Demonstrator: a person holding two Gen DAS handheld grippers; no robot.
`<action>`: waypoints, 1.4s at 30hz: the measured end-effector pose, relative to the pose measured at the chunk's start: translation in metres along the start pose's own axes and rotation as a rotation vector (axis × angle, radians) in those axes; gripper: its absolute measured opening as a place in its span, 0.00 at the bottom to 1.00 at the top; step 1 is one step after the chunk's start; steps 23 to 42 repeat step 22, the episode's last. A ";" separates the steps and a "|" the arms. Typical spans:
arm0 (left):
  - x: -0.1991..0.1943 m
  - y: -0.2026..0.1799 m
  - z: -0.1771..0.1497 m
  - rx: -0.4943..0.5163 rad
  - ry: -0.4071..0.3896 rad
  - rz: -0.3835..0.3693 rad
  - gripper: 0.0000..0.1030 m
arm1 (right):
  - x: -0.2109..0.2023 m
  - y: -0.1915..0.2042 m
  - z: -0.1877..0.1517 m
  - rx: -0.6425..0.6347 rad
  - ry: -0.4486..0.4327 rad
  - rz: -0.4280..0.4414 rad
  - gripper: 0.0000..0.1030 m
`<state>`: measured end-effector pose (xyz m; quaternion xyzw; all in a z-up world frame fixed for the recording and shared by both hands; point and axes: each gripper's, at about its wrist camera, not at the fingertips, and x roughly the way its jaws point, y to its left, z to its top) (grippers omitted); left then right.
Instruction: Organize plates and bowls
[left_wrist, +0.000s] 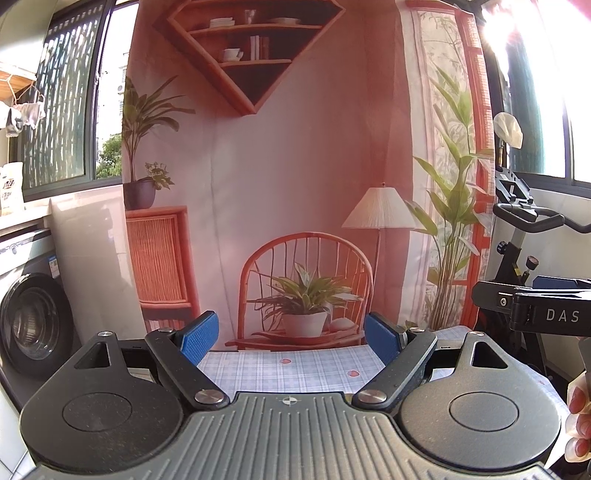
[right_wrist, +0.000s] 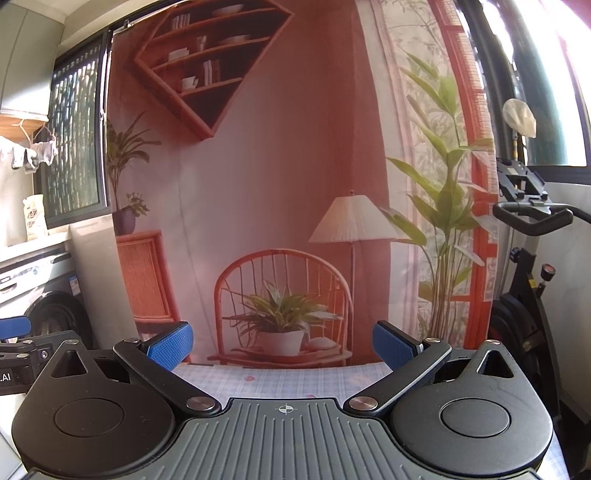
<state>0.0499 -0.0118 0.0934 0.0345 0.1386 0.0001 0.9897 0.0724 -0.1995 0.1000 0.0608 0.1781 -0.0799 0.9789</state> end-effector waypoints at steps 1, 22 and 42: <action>0.000 0.000 0.000 0.000 0.000 0.000 0.85 | 0.000 0.000 0.000 0.001 0.001 -0.001 1.00; 0.004 0.000 0.001 0.004 0.004 -0.004 0.85 | 0.003 -0.001 -0.002 -0.004 0.015 -0.006 1.00; 0.004 0.000 0.001 0.004 0.004 -0.004 0.85 | 0.003 -0.001 -0.002 -0.004 0.015 -0.006 1.00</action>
